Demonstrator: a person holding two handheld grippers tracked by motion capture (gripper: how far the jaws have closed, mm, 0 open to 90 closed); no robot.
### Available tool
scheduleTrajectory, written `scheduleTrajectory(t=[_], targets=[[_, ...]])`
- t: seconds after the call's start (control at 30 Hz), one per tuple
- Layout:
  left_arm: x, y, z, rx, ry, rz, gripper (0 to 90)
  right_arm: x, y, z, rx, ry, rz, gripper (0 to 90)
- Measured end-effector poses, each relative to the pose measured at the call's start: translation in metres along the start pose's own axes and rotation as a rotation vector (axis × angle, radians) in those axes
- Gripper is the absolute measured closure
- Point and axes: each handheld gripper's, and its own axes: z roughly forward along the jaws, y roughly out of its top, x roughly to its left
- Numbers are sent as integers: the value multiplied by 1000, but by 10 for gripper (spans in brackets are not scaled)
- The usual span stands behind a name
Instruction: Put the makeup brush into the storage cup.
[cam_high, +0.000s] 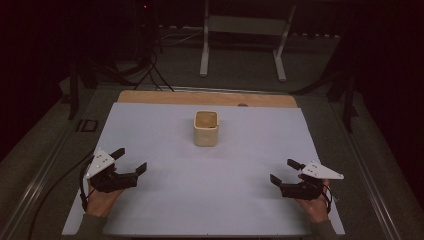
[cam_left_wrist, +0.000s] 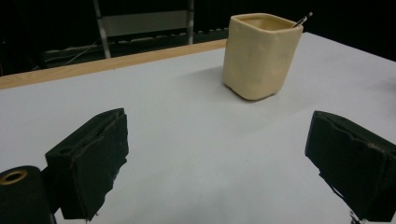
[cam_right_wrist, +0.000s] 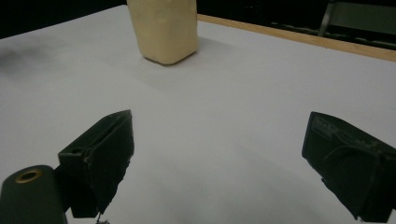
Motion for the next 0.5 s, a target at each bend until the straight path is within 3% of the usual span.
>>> scheduleTrajectory(t=[0.5], targets=[[-10, -11, -6, 13, -17, 42, 70, 5, -1, -5, -29, 42, -23, 90]])
